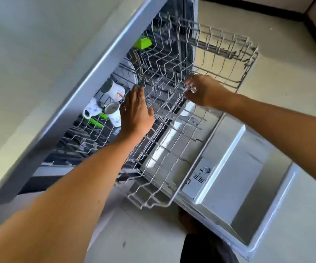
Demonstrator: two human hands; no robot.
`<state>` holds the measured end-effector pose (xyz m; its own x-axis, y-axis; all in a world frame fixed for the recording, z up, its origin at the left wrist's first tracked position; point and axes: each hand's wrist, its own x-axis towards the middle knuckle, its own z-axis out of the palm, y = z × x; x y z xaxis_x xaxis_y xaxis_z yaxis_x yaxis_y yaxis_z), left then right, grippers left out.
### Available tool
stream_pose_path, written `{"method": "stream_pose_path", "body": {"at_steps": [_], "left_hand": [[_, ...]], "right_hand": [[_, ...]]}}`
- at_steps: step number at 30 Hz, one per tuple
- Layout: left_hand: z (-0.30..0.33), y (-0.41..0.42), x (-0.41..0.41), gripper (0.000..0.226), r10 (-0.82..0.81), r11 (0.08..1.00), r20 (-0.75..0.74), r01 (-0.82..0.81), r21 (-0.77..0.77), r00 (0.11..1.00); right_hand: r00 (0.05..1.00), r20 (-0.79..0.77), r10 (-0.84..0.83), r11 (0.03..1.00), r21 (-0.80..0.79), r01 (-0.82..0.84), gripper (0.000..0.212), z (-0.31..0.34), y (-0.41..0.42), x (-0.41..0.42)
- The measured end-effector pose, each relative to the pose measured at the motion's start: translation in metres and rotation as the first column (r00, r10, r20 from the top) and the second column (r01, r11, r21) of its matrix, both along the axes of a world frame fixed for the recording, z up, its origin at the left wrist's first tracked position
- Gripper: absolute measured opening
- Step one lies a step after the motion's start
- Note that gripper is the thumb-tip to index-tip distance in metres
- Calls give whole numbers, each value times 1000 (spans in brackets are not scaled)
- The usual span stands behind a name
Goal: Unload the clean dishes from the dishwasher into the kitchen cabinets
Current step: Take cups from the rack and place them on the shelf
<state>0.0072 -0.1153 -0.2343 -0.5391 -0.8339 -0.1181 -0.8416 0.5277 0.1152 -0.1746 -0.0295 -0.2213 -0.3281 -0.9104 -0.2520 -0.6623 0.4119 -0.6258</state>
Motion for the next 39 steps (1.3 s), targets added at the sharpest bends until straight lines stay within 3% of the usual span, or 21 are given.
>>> {"method": "stream_pose_path", "body": {"at_steps": [4,13,26,32,36,39], "left_hand": [[-38,-39,-25,66,89,996,-79,-90,-13,993],[-100,-77,-59,65,51,987,-95,-64,-144,994],[-120,-79,-61,64,47,984,-104,-64,-168,993],[-118,-75,-59,64,24,984,-105,-42,-171,994],[-106,-68,-58,99,10,989,-75,-21,-147,997],[-108,-69,-55,103,4,990,-43,-10,-138,999]], "right_hand": [[998,-53,19,999,-42,-22,39,-30,-47,-17],[996,-78,-50,977,-212,32,39,-77,-158,-30],[987,-159,-11,992,-123,-8,47,-106,-258,-23],[995,-96,-4,987,-159,-12,68,-105,-299,-11],[985,-172,27,993,-111,-46,68,-109,-316,-8],[977,-213,7,994,-108,-30,62,-115,-326,-7]]}}
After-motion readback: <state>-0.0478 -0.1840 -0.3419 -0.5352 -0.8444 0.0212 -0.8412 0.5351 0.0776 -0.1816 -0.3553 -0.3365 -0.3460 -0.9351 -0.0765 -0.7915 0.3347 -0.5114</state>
